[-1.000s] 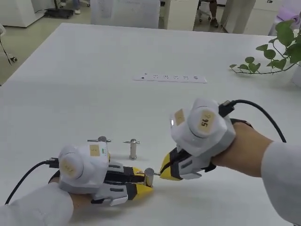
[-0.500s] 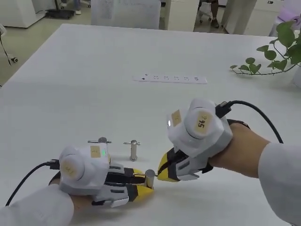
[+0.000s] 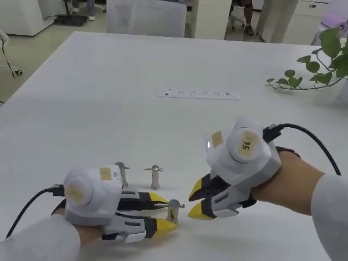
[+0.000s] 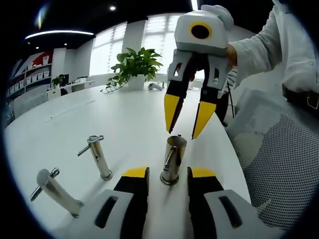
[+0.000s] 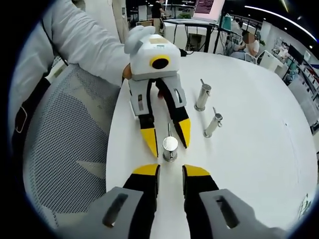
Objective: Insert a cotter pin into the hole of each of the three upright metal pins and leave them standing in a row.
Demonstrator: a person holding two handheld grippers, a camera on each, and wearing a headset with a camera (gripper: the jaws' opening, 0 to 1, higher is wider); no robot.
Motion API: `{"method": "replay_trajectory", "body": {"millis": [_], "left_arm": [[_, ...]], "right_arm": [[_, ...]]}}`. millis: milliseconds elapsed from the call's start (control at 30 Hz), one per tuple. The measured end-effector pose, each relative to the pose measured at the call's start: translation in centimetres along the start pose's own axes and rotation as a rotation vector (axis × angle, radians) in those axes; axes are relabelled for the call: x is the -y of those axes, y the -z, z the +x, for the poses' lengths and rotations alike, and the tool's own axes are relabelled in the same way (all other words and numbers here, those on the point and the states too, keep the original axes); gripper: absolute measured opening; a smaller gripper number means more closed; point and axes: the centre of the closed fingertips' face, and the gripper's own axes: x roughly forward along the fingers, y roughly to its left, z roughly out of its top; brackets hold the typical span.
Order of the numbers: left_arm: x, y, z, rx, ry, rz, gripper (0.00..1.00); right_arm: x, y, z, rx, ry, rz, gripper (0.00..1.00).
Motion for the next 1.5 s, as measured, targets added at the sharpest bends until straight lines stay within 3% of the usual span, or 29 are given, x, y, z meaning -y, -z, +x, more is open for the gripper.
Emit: {"method": "replay_trajectory", "body": {"millis": [267, 500, 633, 833, 1100, 1267, 1500], "left_arm": [[1.4, 0.1, -2.1, -0.006, 0.009, -0.017, 0.43], [2.1, -1.3, -4.6, 0.051, -0.034, -0.068, 0.56], [2.2, -1.5, -6.0, 0.064, -0.055, -0.094, 0.66], [2.8, -1.9, -7.7, 0.088, -0.062, -0.1, 0.75], [2.6, -2.7, -9.8, 0.132, -0.109, -0.131, 0.82], [2.3, -2.7, -11.0, 0.14, -0.147, -0.14, 0.82], [2.0, -2.8, -12.0, 0.149, -0.18, -0.153, 0.81]], "right_arm": [[-0.9, 0.1, 0.8, 0.052, -0.026, 0.027, 0.28], [-0.8, -0.7, 1.4, 0.132, -0.03, 0.074, 0.32], [-1.0, -0.8, 1.8, 0.167, -0.038, 0.072, 0.32], [-0.8, -0.8, 2.4, 0.188, -0.025, 0.07, 0.32], [-0.4, -0.8, 3.8, 0.219, -0.032, 0.086, 0.31], [-0.2, -1.2, 4.5, 0.256, -0.034, 0.097, 0.29], [-0.3, -1.0, 5.4, 0.263, -0.032, 0.077, 0.22]]}}
